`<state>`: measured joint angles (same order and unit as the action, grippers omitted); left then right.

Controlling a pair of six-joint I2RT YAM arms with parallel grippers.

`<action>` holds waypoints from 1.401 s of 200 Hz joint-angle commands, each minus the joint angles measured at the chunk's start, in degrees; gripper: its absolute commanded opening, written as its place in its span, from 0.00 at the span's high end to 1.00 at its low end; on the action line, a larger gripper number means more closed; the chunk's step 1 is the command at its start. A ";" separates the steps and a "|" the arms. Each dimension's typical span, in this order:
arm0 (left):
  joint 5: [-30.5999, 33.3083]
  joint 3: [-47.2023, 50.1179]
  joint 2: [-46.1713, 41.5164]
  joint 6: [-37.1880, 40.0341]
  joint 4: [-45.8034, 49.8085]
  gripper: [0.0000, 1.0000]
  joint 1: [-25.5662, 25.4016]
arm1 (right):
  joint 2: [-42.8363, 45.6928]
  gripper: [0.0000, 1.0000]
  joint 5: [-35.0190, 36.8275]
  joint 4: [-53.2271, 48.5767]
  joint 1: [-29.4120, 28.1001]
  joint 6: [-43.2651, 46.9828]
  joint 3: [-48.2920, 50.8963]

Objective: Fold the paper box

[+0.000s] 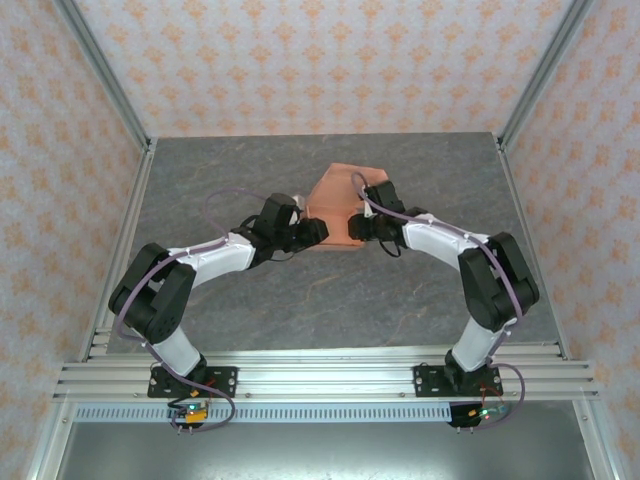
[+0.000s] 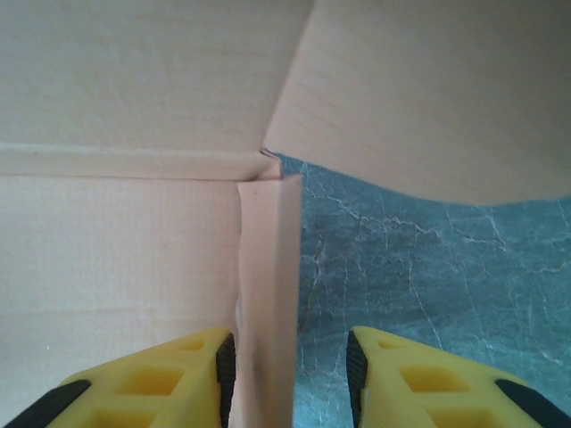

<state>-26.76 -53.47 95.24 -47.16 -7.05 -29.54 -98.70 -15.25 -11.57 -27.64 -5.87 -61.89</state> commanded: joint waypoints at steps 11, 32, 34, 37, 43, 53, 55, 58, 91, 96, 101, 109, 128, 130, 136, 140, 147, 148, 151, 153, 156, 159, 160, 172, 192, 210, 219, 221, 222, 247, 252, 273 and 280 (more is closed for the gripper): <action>-1.64 -1.73 2.06 -0.07 -2.61 0.72 -0.61 | -2.83 0.61 5.28 -0.27 -2.20 0.62 -1.44; -2.27 -1.99 3.42 -1.10 -4.01 0.71 -0.56 | -4.69 0.64 10.55 1.05 -2.68 0.11 -1.48; -2.42 -2.05 3.58 -1.27 -4.15 0.71 -0.53 | -4.91 0.65 10.91 1.21 -2.75 0.14 -1.44; -2.57 -2.08 3.72 -1.39 -4.38 0.71 -0.52 | -5.10 0.65 11.33 1.47 -2.75 -0.10 -1.40; -3.12 -2.35 3.93 -1.47 -4.62 0.71 -0.56 | -5.44 0.66 12.05 2.24 -2.83 -0.39 -1.08; -3.47 -2.68 4.21 -1.39 -4.36 0.72 -0.55 | -5.98 0.68 13.85 3.17 -2.95 -0.63 -0.78; -3.47 -2.82 4.24 -1.26 -4.29 0.72 -0.53 | -6.09 0.69 14.19 3.21 -2.95 -0.61 -0.78; -3.40 -2.85 4.25 -1.15 -4.17 0.72 -0.59 | -6.37 0.69 14.74 3.30 -3.01 -0.63 -0.84; -3.47 -3.69 4.60 -1.12 -3.95 0.72 -0.60 | -8.44 0.77 21.57 3.59 -4.06 -0.99 -0.46; -3.41 -3.67 4.66 -1.14 -3.94 0.72 -0.67 | -8.74 0.78 22.45 4.25 -4.16 -1.14 0.02; -3.17 -3.65 4.62 -1.18 -4.09 0.72 -0.61 | -8.95 0.78 23.37 4.77 -4.40 -1.23 0.33; -2.74 -3.42 4.60 -1.29 -4.26 0.72 -0.61 | -9.20 0.79 24.57 4.93 -4.49 -1.38 0.46; -2.77 -3.18 4.76 -2.28 -4.96 0.72 -0.68 | -8.42 0.77 25.17 4.99 -4.50 -2.10 1.01; -2.77 -3.14 4.82 -2.29 -4.98 0.72 -0.69 | -8.22 0.76 24.91 5.12 -4.46 -2.23 1.16; -2.72 -3.07 4.78 -2.37 -4.92 0.72 -0.72 | -7.59 0.71 23.59 5.39 -4.48 -2.27 1.46; -2.65 -3.06 4.80 -2.32 -4.87 0.72 -0.74 | -7.14 0.70 22.39 5.40 -4.48 -2.20 1.50; -2.30 -3.05 4.80 -2.12 -4.65 0.72 -0.70 | -6.13 0.67 20.75 5.16 -4.47 -1.99 1.59; -2.27 -3.04 4.79 -2.14 -4.65 0.72 -0.69 | -5.92 0.67 20.54 5.11 -4.50 -1.97 1.64; -2.12 -3.08 4.78 -2.09 -4.52 0.72 -0.69 | -5.33 0.65 20.04 5.05 -4.47 -2.20 1.72; -2.01 -3.07 4.82 -2.05 -4.41 0.72 -0.69 | -4.92 0.65 19.76 4.98 -4.47 -2.45 1.87; -1.93 -3.13 4.87 -1.99 -4.27 0.72 -0.69 | -4.27 0.64 19.34 4.84 -4.47 -2.62 2.05; -1.82 -3.21 4.93 -1.94 -4.14 0.72 -0.69 | -3.53 0.63 18.95 4.66 -4.39 -2.83 2.22; -1.81 -3.30 4.94 -1.96 -4.13 0.72 -0.74 | -3.26 0.63 18.90 4.56 -4.37 -2.92 2.26; -1.91 -3.67 5.51 -1.50 -3.67 0.72 -0.72 | 0.06 0.61 17.78 4.01 -4.37 -3.62 3.33; -1.36 -4.08 6.59 -0.57 -2.69 0.72 -0.71 | 5.99 0.56 16.15 4.05 -4.20 -4.28 5.89; -2.00 -4.20 7.79 -1.11 -3.05 0.72 -0.74 | 10.15 0.55 14.83 2.78 -3.68 -4.14 7.47; -2.15 -4.18 8.26 -1.26 -3.45 0.72 -0.70 | 11.18 0.54 13.64 1.95 -3.33 -3.94 7.95; -2.11 -4.18 8.28 -1.20 -3.49 0.72 -0.70 | 11.36 0.55 13.31 1.72 -3.31 -3.84 8.02; -2.09 -4.18 8.29 -1.24 -3.49 0.72 -0.69 | 11.43 0.55 13.18 1.64 -3.26 -3.82 8.10; -2.04 -4.95 9.03 -1.16 -3.34 0.72 -0.72 | 10.18 0.55 8.91 -0.58 -1.97 -2.55 8.12; -2.35 -5.11 9.25 -1.32 -3.51 0.72 -0.70 | 9.46 0.55 8.11 -1.42 -1.76 -2.46 7.72; -2.70 -5.16 9.55 -1.45 -4.08 0.72 -0.70 | 6.40 0.55 8.20 -4.03 -1.45 -0.96 6.11; -2.46 -5.16 9.44 -1.33 -3.84 0.72 -0.70 | 5.68 0.55 8.83 -4.71 -1.42 -0.77 5.68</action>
<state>-28.60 -56.71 104.55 -48.60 -9.85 -30.02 -89.97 -5.43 -10.72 -29.39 -8.45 -55.11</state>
